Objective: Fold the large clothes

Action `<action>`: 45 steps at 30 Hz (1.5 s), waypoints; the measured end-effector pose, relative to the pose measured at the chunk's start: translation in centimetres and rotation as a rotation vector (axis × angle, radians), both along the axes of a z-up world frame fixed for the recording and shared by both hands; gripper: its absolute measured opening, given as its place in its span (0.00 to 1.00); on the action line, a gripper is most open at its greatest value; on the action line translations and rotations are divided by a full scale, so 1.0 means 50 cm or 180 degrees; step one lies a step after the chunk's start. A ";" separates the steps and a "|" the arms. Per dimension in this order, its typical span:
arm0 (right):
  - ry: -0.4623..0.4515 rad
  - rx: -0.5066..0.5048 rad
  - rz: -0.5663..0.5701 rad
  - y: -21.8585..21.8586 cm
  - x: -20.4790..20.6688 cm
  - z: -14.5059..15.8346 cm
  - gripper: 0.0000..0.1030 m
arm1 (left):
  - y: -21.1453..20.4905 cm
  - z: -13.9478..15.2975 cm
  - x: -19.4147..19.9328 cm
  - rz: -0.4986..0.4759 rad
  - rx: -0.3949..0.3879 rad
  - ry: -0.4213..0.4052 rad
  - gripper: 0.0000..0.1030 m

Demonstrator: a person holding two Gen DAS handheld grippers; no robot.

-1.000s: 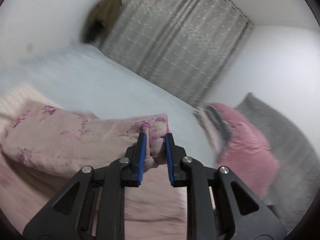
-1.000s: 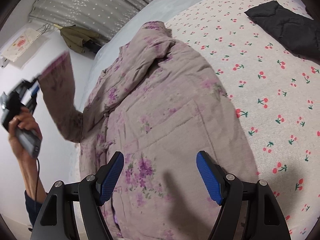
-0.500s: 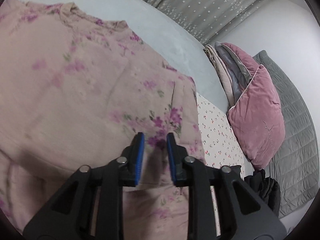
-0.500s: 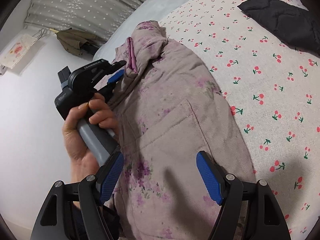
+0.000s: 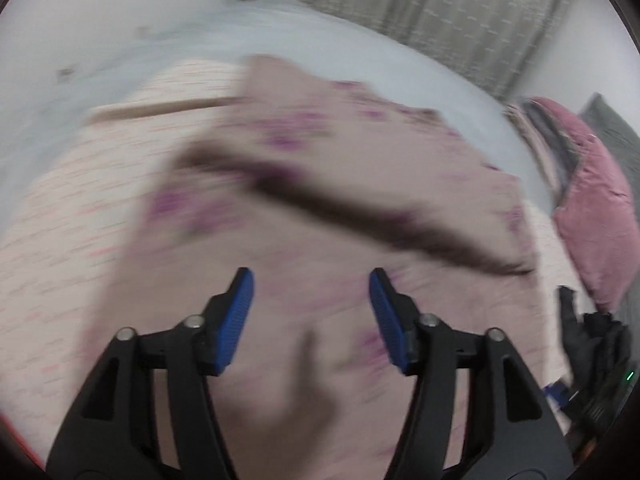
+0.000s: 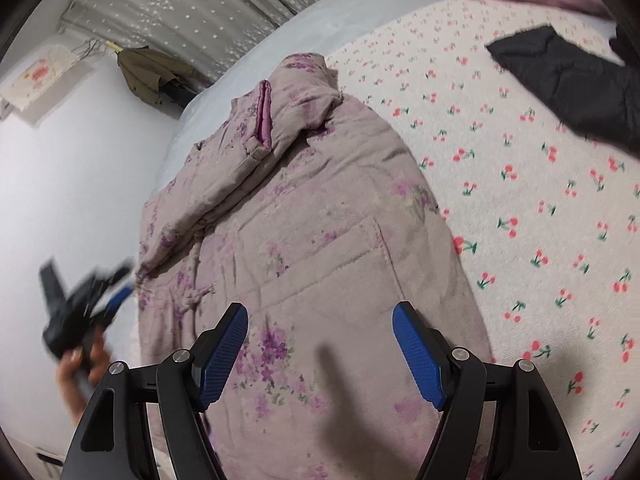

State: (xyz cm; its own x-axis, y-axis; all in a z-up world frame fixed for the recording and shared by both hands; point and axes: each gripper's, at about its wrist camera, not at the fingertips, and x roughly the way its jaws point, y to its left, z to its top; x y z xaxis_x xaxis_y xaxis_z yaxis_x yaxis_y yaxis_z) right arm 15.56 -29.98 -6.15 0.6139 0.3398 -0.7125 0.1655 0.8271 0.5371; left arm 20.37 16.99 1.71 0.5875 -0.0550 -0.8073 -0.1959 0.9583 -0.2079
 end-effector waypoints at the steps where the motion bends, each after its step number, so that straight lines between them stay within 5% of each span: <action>1: -0.0015 -0.0042 0.0020 0.004 -0.001 0.004 0.74 | 0.044 -0.002 -0.042 0.0102 0.0065 0.0020 0.66; 9: -0.0145 -0.0067 0.0051 0.001 -0.035 0.029 0.74 | 0.224 -0.075 -0.242 0.0271 -0.0186 0.0240 0.67; 15: -0.0114 -0.0024 -0.0095 -0.055 -0.167 -0.018 0.74 | 0.280 -0.132 -0.327 0.0234 -0.0290 0.0301 0.67; 21: 0.0097 0.0276 -0.0223 -0.117 -0.284 -0.106 0.74 | 0.285 -0.161 -0.344 0.0170 -0.0483 0.0266 0.66; 29: -0.0053 0.0844 -0.0222 -0.134 -0.288 -0.121 0.65 | 0.275 -0.175 -0.354 0.0180 -0.0714 0.0185 0.49; 37: 0.0018 0.0819 -0.0061 -0.070 -0.265 -0.137 0.60 | 0.239 -0.182 -0.322 0.0136 -0.0687 0.0222 0.49; 40: -0.0035 0.0778 -0.0059 -0.060 -0.262 -0.131 0.57 | 0.246 -0.175 -0.329 0.0206 -0.0639 0.0148 0.30; 43: -0.0122 0.0784 -0.0095 -0.058 -0.266 -0.125 0.41 | 0.250 -0.182 -0.332 0.0216 -0.0720 0.0140 0.30; 45: -0.0081 0.0789 -0.0111 -0.051 -0.260 -0.131 0.40 | 0.253 -0.193 -0.329 0.0233 -0.0782 0.0169 0.38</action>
State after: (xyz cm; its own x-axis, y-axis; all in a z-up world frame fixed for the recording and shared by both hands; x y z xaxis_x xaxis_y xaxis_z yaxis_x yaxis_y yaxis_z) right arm 2.54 -32.52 -12.68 0.6451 0.4805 -0.5941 0.1753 0.6637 0.7272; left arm 3.90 29.64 -7.95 0.5543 -0.2121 -0.8048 -0.2799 0.8632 -0.4202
